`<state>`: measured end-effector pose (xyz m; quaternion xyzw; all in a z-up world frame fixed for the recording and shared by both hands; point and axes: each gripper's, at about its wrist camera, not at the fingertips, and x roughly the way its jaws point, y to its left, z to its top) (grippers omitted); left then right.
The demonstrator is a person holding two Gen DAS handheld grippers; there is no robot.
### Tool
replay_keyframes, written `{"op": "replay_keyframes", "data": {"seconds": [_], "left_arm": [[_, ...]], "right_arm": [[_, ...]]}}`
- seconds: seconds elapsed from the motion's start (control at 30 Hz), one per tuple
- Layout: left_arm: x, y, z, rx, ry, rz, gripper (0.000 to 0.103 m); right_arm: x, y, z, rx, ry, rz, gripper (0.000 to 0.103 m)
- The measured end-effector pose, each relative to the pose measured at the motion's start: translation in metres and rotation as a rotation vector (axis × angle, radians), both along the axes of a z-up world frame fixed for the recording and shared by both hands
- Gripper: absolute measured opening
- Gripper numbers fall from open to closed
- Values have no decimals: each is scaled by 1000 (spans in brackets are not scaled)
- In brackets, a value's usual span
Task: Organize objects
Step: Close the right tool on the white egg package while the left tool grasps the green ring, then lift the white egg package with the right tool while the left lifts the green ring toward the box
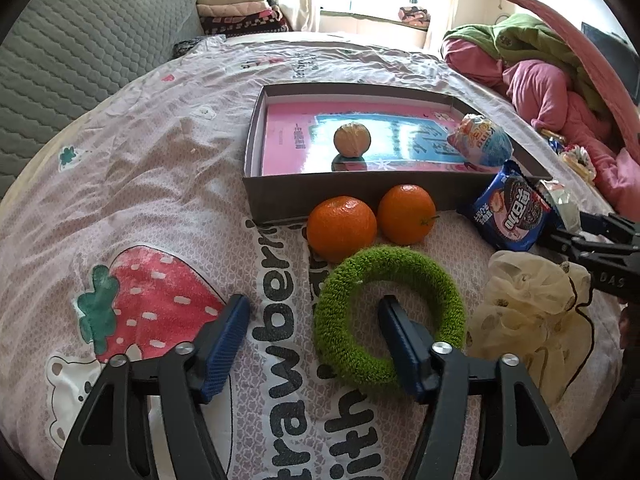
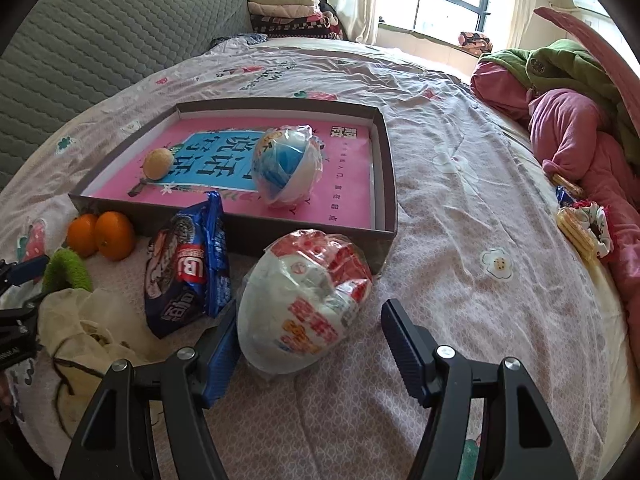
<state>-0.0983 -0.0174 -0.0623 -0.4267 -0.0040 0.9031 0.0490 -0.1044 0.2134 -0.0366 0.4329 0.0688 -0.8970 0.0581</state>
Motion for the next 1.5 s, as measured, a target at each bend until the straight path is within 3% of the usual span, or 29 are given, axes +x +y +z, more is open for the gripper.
{"op": "replay_keyframes", "data": {"seconds": [0.1,0.33,0.53,0.9,1.5], "left_arm": [[-1,-3,1,23,-4,8,56],[0,1,1,36,-4,-12,31],[0,4,0,52,-5,-27,22],[0,-3,2,108,-11,-10,16],[15,6,28,123,99,-60,16]], "right_arm": [[-2,2,-2,-40,-8,8,58],[-2,9,-1,-81,-11,-6,55],[-2,10,0,-89,-12,-7,55],[-1,10,0,-103,-20,-4,55],[11,10,23,-148,69,0,54]]}}
